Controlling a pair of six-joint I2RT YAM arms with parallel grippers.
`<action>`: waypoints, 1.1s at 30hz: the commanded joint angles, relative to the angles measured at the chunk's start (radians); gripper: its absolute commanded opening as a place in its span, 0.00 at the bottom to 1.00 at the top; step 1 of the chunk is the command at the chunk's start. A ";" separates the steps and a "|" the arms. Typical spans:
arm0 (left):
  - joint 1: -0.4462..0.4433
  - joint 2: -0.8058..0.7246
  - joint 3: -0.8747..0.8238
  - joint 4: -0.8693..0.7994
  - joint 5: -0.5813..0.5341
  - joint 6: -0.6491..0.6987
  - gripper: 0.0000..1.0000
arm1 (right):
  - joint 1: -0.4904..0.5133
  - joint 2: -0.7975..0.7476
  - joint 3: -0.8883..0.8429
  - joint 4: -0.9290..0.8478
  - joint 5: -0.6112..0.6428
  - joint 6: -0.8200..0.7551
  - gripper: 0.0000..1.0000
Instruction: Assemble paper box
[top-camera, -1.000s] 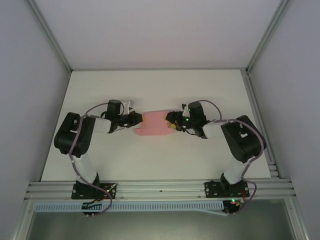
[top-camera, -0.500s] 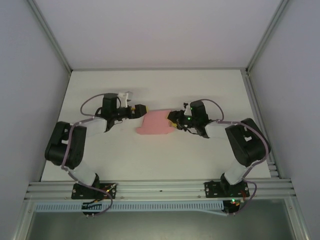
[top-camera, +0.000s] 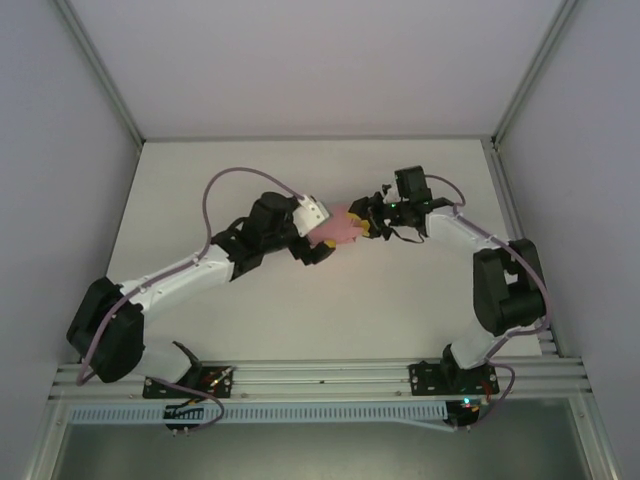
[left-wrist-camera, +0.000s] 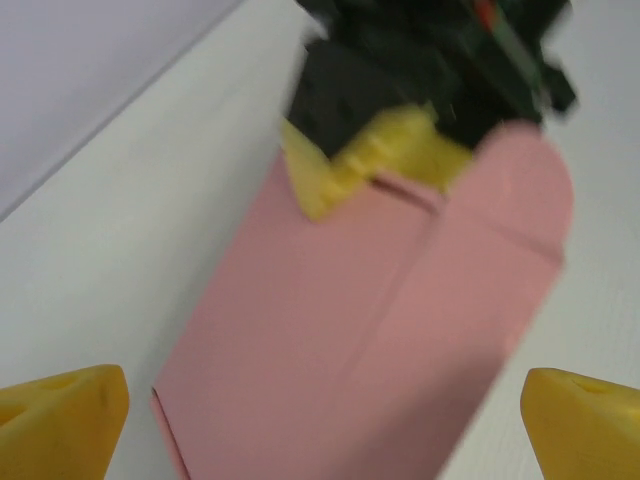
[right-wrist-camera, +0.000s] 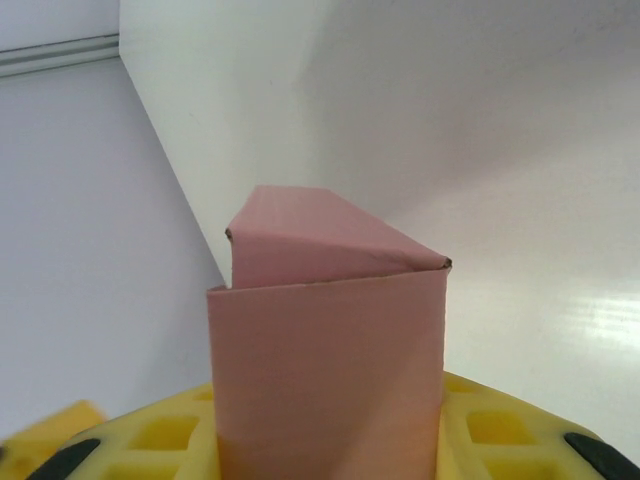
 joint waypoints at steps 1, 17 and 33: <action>-0.049 -0.018 0.017 -0.083 -0.113 0.169 1.00 | -0.032 -0.024 0.073 -0.239 -0.088 0.001 0.22; -0.124 0.035 -0.009 -0.052 -0.316 0.301 1.00 | -0.063 -0.069 0.050 -0.169 -0.196 0.223 0.25; -0.122 0.045 -0.043 0.104 -0.376 0.355 0.45 | -0.055 -0.057 0.055 -0.295 -0.236 0.112 0.33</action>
